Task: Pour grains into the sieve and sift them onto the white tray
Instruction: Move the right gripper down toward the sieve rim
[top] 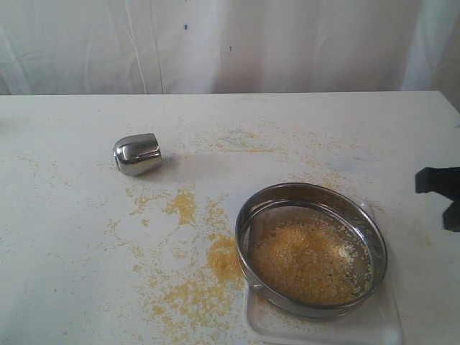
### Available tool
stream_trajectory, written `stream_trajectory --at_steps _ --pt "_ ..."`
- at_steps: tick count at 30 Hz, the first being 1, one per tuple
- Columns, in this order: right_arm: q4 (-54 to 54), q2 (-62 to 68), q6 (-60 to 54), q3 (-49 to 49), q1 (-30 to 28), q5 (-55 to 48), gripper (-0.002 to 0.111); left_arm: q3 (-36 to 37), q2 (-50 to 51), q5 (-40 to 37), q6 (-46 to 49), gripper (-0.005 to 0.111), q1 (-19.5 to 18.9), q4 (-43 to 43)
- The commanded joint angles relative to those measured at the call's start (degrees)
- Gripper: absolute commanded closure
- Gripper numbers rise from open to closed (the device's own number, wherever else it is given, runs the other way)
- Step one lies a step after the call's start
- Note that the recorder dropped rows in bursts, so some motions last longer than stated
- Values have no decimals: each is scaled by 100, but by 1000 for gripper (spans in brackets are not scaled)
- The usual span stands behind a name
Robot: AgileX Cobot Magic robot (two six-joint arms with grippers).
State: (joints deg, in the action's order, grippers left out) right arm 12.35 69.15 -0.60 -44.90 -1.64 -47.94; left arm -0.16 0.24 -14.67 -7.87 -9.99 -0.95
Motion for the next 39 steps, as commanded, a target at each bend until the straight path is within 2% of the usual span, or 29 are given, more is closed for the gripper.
stream_trajectory --at_steps 1,7,14,22,26,29,32,36,39 --pt "1014 728 -984 -250 -7 -251 108 16 -24 7 13 107 -10 57" --pt "1287 1466 -972 -263 -7 1061 108 16 -24 7 13 107 -10 57" --pt "1336 1754 -972 -263 -7 1087 108 16 -24 7 13 107 -10 57" --pt "1274 1754 -1012 -263 -7 1729 108 16 -24 7 13 107 -10 57" --pt "1587 1975 -1765 -429 46 1351 108 16 -24 7 13 107 -10 57" --pt "1654 2239 -2009 -759 240 928 101 16 -24 7 13 107 -10 57" --pt "1563 2452 -2023 -997 416 728 88 16 -24 7 13 107 -10 57" --pt "1459 2732 -2023 -1049 454 760 69 16 -24 7 13 107 -10 57" --pt "1367 2890 -2000 -1049 454 876 61 16 -24 7 13 107 -10 57"
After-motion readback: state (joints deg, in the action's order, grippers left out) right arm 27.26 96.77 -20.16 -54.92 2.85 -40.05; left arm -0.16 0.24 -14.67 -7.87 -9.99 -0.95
